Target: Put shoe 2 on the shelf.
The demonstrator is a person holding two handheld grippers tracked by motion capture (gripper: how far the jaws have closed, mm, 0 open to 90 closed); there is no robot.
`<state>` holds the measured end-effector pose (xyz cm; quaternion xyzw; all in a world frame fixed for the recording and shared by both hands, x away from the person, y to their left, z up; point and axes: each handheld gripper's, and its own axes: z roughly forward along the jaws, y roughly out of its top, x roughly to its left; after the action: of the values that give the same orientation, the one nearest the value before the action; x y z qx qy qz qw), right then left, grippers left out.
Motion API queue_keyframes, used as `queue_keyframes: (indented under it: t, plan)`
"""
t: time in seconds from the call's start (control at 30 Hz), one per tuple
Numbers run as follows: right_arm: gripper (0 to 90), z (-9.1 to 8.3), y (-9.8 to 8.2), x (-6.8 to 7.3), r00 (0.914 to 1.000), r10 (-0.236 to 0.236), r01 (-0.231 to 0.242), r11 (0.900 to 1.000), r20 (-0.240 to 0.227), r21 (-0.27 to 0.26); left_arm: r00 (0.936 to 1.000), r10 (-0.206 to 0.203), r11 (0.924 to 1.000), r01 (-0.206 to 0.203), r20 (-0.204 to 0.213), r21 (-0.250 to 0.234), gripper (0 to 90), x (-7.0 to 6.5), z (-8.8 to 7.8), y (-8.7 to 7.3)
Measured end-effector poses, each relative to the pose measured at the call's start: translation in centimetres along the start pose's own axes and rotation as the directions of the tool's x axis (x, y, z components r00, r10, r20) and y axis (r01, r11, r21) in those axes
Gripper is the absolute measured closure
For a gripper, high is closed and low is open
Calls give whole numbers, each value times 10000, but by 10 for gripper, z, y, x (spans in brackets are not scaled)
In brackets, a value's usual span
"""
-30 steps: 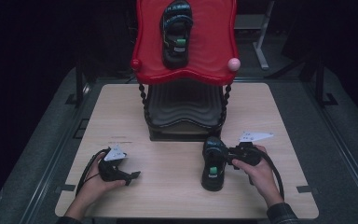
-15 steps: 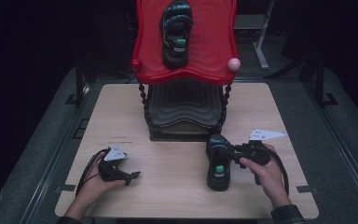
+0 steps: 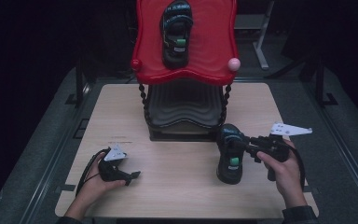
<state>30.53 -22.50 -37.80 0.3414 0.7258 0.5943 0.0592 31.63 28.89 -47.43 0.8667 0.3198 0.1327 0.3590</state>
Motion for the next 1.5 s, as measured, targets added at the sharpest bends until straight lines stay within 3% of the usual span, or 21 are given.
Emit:
queue_keyframes:
  t: [0.1, 0.27, 0.53, 1.03, 1.07, 1.1, 1.13, 1.17, 1.5]
  plan:
    - [676, -14, 12, -3, 10000, 10, -5, 9984, 95, -570, 10000, -1, 10000, 1, 0, -1, 30, 0, 0, 0]
    - [676, -26, 28, -4, 9998, 6, 14, 9948, 188, -1021, 10000, 2, 10000, -2, 2, -1, 30, 0, 0, 0]
    - [677, -48, 74, -6, 9990, -255, 326, 9781, 372, -2056, 10000, 17, 10000, -17, 9, 16, 30, 0, 0, 0]
    - [677, -68, 166, -4, 9936, -827, 1014, 9527, 767, -2863, 10000, 17, 10000, -17, 11, 30, 30, 0, 0, 0]
    - [677, -68, 166, -4, 9936, -827, 1014, 9527, 767, -2863, 10000, 17, 10000, -17, 11, 30, 30, 0, 0, 0]
    - [678, -71, 181, -3, 9924, -918, 1123, 9471, 817, -3005, 10000, 22, 10000, -22, 7, 27, 30, 0, 0, 0]
    - [678, -71, 181, -3, 9924, -918, 1123, 9471, 817, -3005, 10000, 22, 10000, -22, 7, 27, 30, 0, 0, 0]
    - [678, -73, 193, -1, 9912, -1009, 1227, 9433, 856, -3086, 10000, 22, 10000, -22, 6, 26, 30, 0, 0, 0]
    - [678, -67, 245, 4, 9909, -1168, 1329, 9286, 672, -3465, 10000, 21, 10000, -21, 4, 8, 30, 0, 0, 0]
